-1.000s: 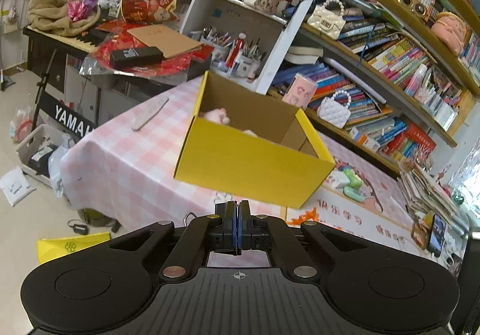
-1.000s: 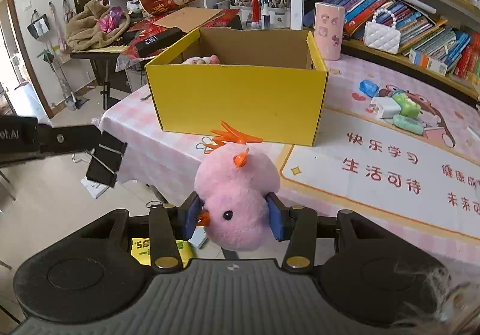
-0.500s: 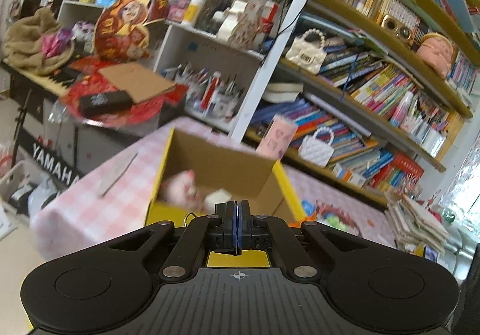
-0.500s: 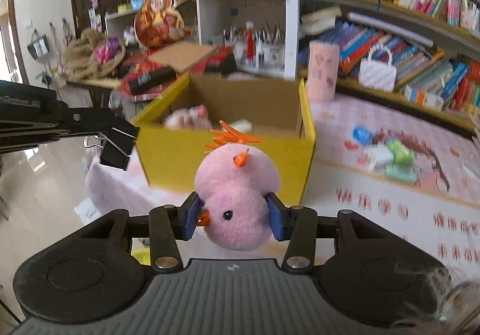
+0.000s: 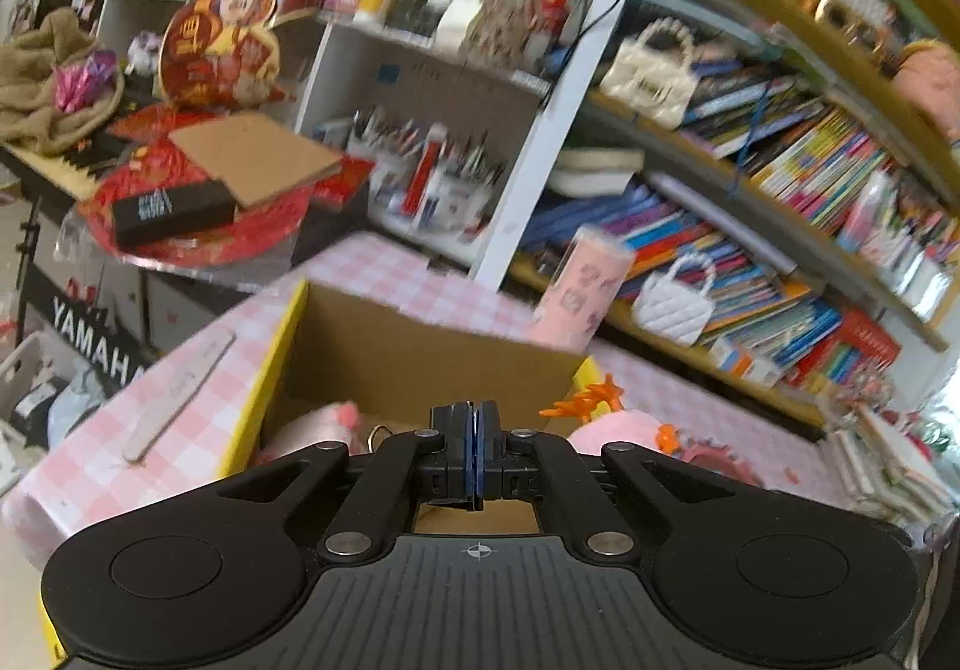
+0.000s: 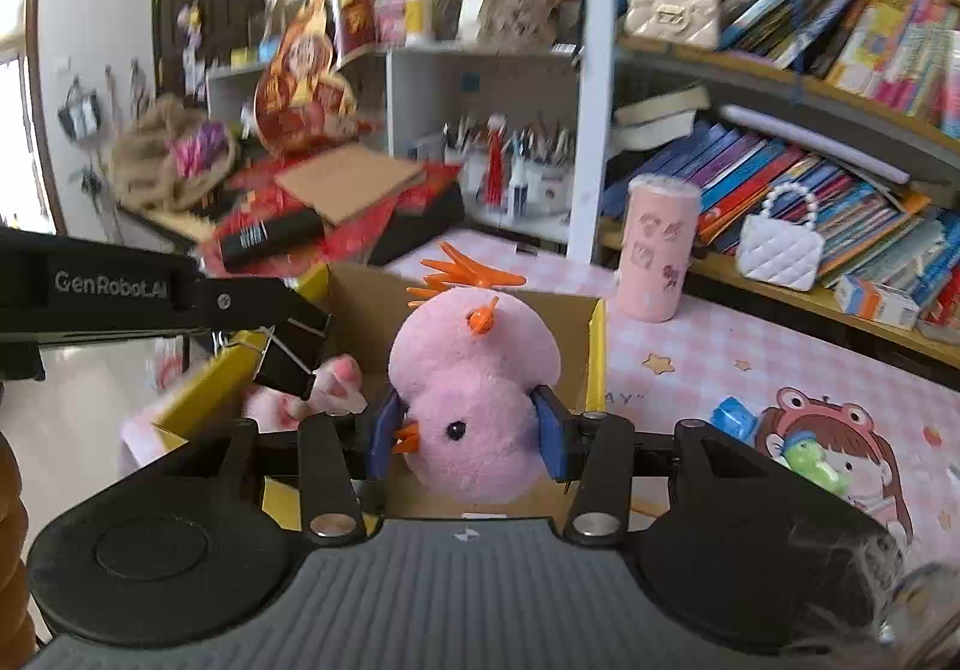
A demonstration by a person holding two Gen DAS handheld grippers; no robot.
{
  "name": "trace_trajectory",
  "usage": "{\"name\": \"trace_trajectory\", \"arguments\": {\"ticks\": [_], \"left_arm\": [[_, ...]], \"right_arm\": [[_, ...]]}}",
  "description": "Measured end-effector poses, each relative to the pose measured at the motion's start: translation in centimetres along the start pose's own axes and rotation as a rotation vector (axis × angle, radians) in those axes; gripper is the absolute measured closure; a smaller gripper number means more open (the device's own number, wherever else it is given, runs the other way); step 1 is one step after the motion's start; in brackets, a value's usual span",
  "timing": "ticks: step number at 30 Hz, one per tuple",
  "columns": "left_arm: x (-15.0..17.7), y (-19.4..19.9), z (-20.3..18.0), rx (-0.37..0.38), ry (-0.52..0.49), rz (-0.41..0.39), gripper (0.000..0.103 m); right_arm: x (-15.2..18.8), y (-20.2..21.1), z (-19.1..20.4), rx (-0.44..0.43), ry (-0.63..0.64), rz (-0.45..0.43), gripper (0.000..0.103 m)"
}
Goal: Organize objects
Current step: 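Carry the binder clip and chick plush with both grippers over the yellow box, then open the left gripper dropping the clip while the right releases the chick into the box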
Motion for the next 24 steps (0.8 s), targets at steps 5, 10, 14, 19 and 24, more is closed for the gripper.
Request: {"name": "trace_trajectory", "arguments": {"ticks": [5,10,14,19,24], "left_arm": [[1.3,-1.9,0.7,-0.036,0.008,0.051,0.103],[2.1,-3.1,1.4,-0.067,0.014,0.081,0.103],[2.4,-3.6,1.7,-0.082,0.018,0.100,0.103],[2.4,-3.5,1.6,-0.096,0.011,0.103,0.089],[1.9,-2.1,1.1,-0.102,-0.024,0.065,0.060]], "right_arm": [[1.7,-3.7,0.2,-0.011,0.054,0.079,0.059],[3.1,-5.8,0.3,-0.014,0.080,0.129,0.059],[3.3,-6.8,0.2,-0.014,0.095,0.134,0.059],[3.1,-7.4,0.5,-0.009,0.119,0.131,0.051],[2.6,-6.5,0.4,-0.008,0.101,0.101,0.037]]}}
Point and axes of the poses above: each gripper's, at about its wrist camera, not at the fingertips, and y roughly against the way its jaws point, z to its left, x to its underside, the point moved 9 cm from there along -y, roughly the way its jaws point, and after that the axes turned 7 degrees about x, right-handed, at the moved point
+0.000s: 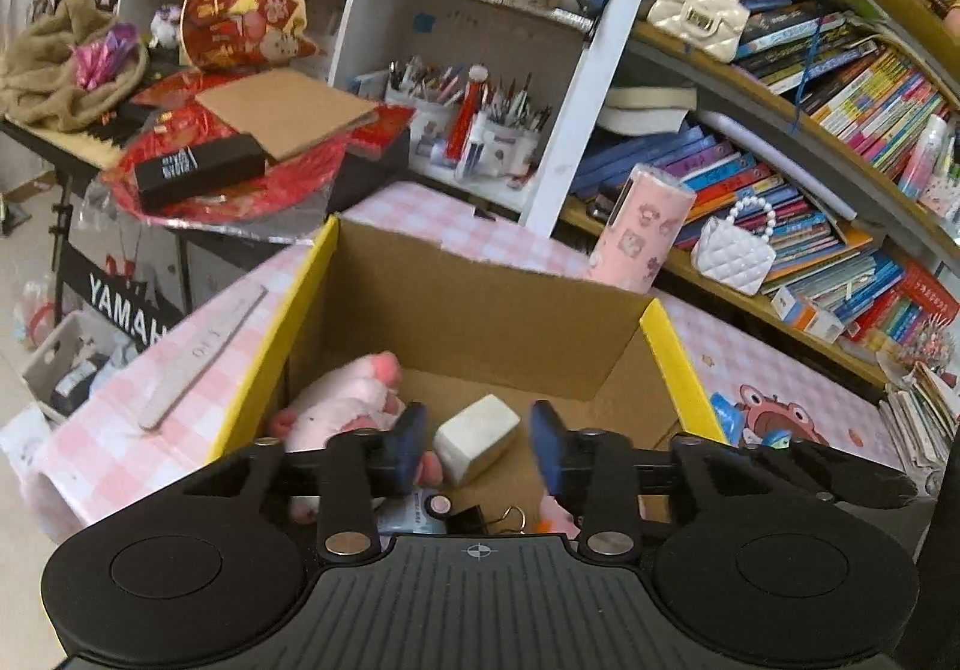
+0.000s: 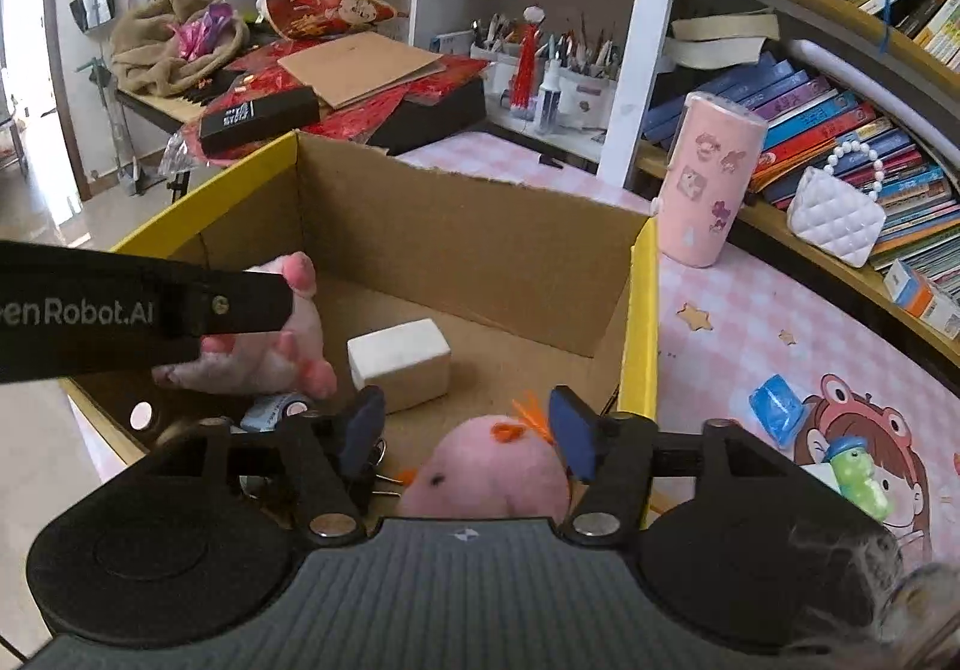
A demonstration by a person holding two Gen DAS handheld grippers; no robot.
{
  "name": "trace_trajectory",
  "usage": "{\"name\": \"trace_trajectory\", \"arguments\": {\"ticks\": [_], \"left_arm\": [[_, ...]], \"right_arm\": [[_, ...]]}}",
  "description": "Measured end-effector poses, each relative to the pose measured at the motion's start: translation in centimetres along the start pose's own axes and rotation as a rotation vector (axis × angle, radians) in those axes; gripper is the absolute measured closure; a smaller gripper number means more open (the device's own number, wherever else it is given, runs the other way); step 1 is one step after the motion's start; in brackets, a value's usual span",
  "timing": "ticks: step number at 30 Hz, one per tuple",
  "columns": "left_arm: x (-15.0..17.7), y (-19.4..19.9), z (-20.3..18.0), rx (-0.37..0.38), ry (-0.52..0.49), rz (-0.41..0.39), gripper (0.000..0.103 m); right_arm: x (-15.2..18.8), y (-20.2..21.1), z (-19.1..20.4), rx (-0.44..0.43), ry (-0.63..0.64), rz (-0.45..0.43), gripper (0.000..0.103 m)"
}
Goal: Organize objects
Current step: 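Open the left gripper dropping the clip while the right releases the chick into the box, then move both tools back toward the remaining items on the table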
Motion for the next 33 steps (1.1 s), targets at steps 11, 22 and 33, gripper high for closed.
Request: {"name": "trace_trajectory", "arguments": {"ticks": [11,22,33], "left_arm": [[0.0,6.6,-1.9,-0.012,-0.121,-0.128,0.017],[4.7,11.1,-0.4,-0.074,-0.145,-0.087,0.011],[9.8,13.6,-0.6,-0.084,-0.165,0.013,0.011]], "right_arm": [[-1.0,6.6,-1.4,0.082,-0.068,-0.153,0.025],[4.1,12.5,-0.7,0.150,-0.108,-0.139,0.017],[11.5,15.9,2.0,0.176,-0.129,-0.025,0.016]]}}
Point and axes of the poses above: each gripper's, at about its wrist camera, not at the fingertips, and y roughly against the way its jaws point, z to its left, x to its underside, the point moved 9 cm from there along -y, roughly the way its jaws point, and after that the axes turned 7 degrees about x, right-handed, at the moved point
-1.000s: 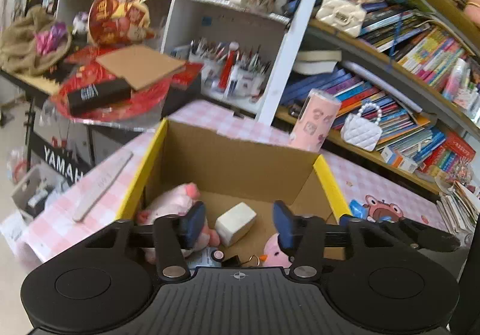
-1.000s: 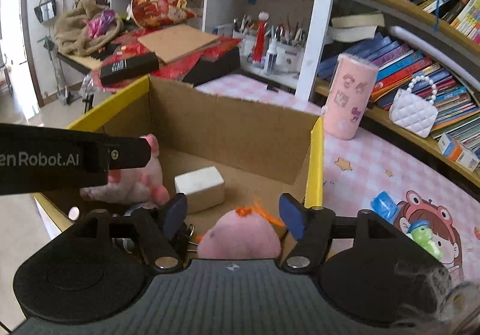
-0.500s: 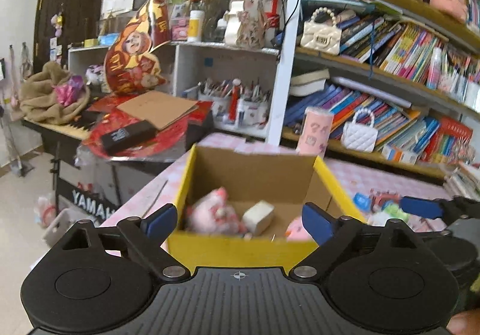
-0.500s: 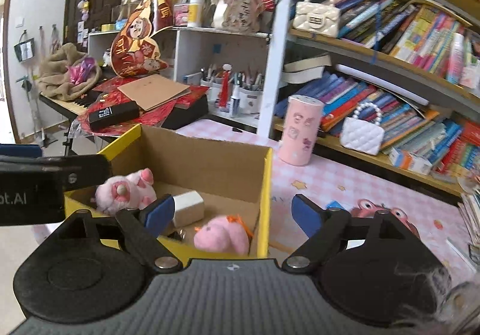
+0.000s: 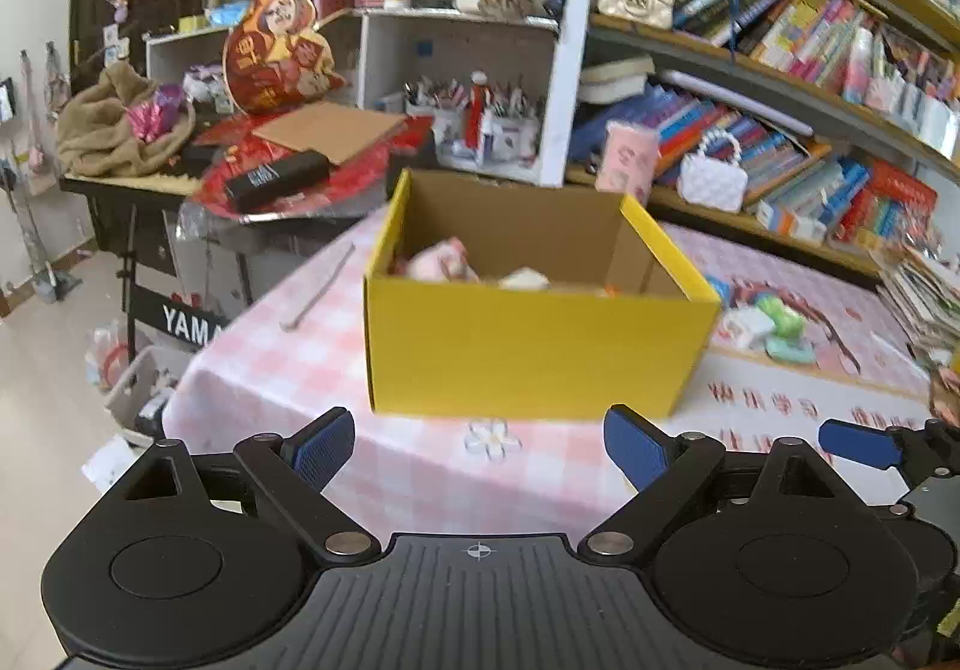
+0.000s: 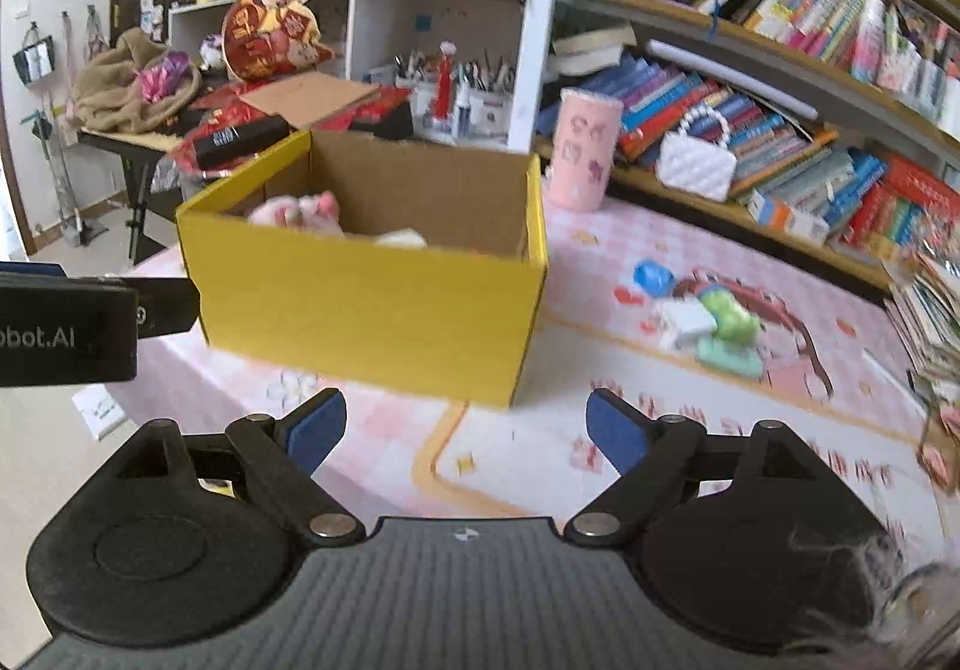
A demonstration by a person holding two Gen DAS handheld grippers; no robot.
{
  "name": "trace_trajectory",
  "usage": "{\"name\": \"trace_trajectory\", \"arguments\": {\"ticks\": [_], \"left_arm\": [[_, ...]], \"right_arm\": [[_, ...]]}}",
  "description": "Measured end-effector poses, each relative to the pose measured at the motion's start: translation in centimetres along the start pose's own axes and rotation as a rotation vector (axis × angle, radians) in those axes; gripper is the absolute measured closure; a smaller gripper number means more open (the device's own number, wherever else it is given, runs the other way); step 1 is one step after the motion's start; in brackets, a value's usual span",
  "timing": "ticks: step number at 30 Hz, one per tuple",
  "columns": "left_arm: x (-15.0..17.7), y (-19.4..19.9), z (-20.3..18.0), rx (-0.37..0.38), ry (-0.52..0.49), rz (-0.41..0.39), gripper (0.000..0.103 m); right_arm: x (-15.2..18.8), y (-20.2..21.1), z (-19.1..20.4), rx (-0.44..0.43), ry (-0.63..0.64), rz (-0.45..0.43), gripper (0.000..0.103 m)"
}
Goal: Organize objects
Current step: 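Move both tools back toward the remaining items on the table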
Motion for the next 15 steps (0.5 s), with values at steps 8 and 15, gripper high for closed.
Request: {"name": "trace_trajectory", "arguments": {"ticks": [8,15], "left_arm": [[2.7,0.6,-1.1,0.035,-0.016,0.070,0.011],[3.6,0.1,-4.0,0.119,-0.062,0.099,0.011]], "right_arm": [[3.3,1.7,-0.9,0.048,-0.029,0.057,0.015],[5.1,2.4,-3.3,0.109,-0.077,0.098,0.014]]}}
Point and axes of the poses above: each gripper's, at about its wrist camera, not at the fingertips, and y roughly against the way its jaws point, z to its left, x to its underside, the point moved 9 cm from there along -y, roughly the way its jaws point, and after that the axes turned 7 degrees about x, right-handed, at the moved point
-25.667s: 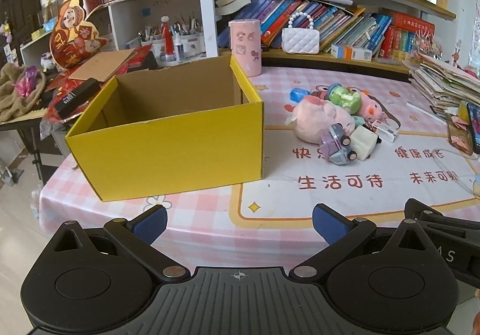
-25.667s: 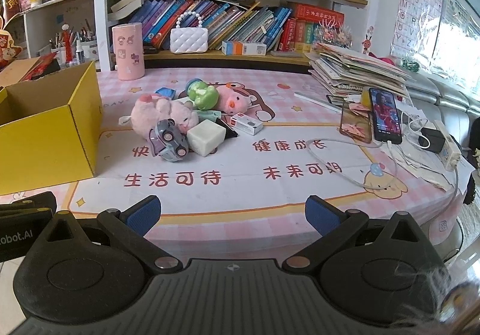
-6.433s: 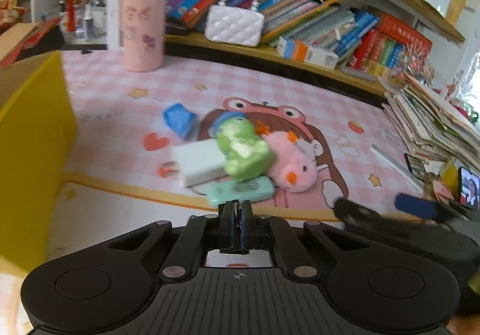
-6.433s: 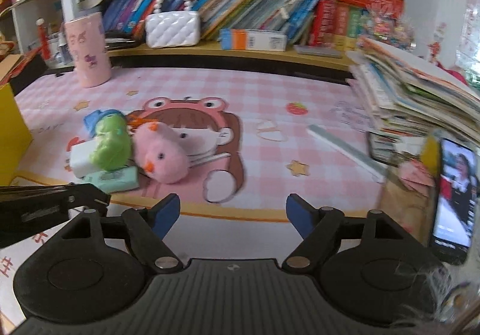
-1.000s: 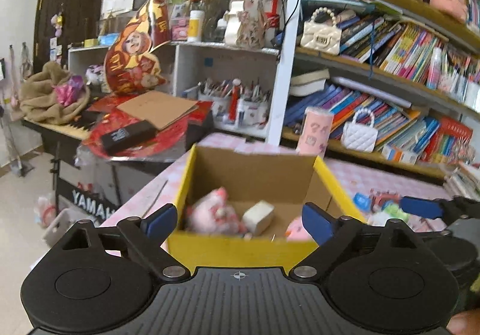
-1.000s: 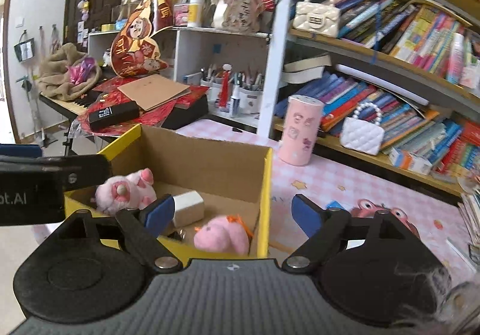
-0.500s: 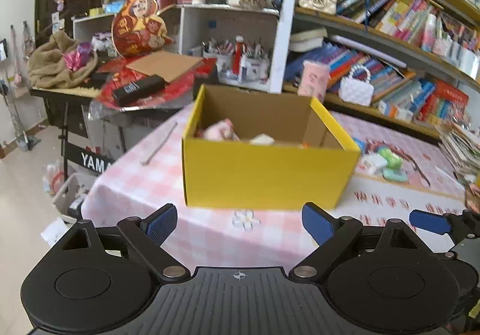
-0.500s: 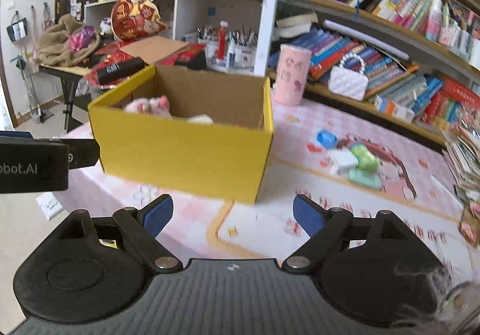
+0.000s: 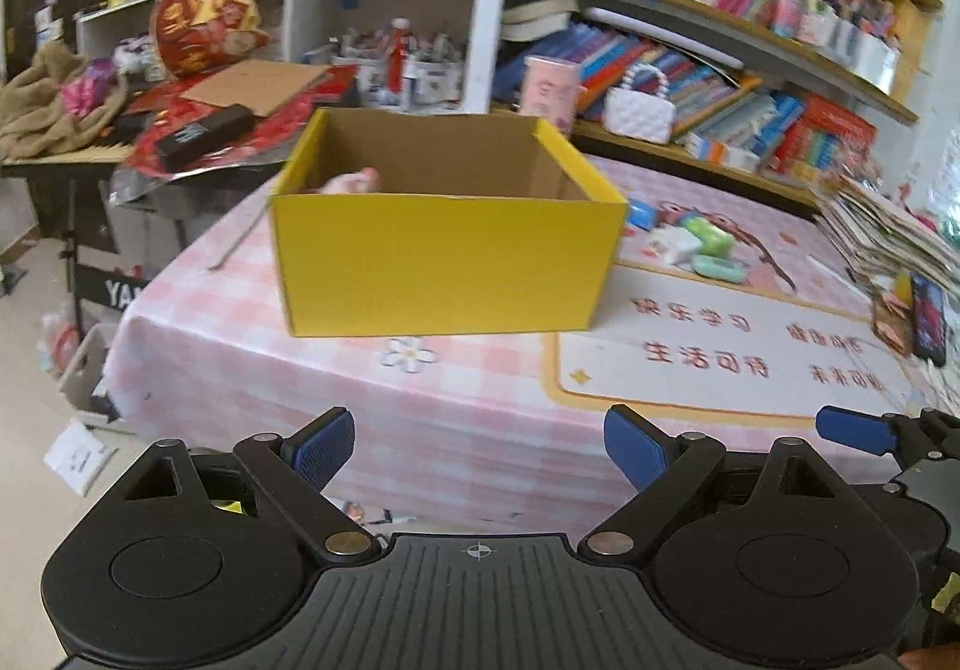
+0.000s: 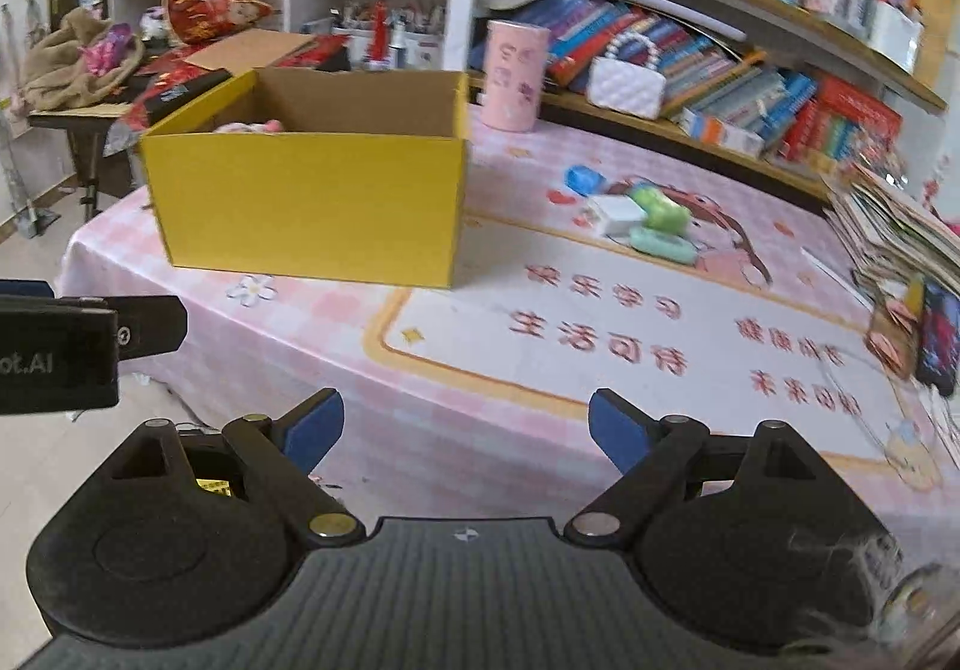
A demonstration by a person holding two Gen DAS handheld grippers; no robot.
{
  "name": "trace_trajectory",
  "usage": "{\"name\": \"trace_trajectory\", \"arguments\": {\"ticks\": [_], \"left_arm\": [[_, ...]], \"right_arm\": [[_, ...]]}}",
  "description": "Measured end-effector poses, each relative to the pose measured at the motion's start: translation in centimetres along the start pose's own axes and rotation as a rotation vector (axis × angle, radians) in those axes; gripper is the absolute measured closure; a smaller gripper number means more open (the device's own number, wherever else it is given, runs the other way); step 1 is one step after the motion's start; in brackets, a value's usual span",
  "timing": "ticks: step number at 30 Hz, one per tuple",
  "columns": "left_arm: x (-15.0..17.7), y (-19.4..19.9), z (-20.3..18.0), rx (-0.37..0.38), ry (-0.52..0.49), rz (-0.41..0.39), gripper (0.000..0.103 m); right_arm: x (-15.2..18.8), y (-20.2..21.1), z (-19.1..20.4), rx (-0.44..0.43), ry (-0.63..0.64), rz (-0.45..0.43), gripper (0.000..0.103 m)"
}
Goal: Organize objects
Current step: 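Move both tools back toward the remaining items on the table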
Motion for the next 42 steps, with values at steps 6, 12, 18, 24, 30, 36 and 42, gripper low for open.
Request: {"name": "trace_trajectory", "arguments": {"ticks": [6,12,18,24,30,36,42], "left_arm": [[0.1,-1.8,-2.9,0.062,-0.045,0.036,0.011],[-0.3,-4.2,-6.5,0.118,-0.093,0.065,0.011],[-1.0,-7.3,-10.7,0.150,-0.123,0.096,0.011],[-2.1,-10.1,-14.2,0.131,-0.156,0.107,0.009],[-3.0,-13.2,-16.1,0.115,-0.110,0.128,0.008],[-4.5,-15.7,-17.5,0.069,-0.068,0.125,0.008],[-5.8,-17.5,-18.3,0.021,-0.049,0.125,0.008]], "right_arm": [[0.9,-0.1,-3.0,0.059,-0.053,0.020,0.013],[1.7,-0.9,-6.8,0.117,-0.114,0.051,0.013],[1.8,-2.4,-11.3,0.167,-0.149,0.074,0.012],[1.2,-4.9,-15.7,0.182,-0.170,0.103,0.012],[0.4,-7.8,-18.8,0.154,-0.160,0.122,0.012],[-0.6,-10.6,-21.3,0.116,-0.144,0.125,0.012],[-1.8,-13.0,-23.1,0.079,-0.139,0.115,0.012]]}}
Point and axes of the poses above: each gripper's, at about its wrist camera, not at the fingertips, and y roughly against the way its jaws point, z to its left, x to its underside, the point moved 9 cm from there along -y, roughly the way its jaws point, and after that the axes turned 7 degrees about x, right-handed, at the moved point
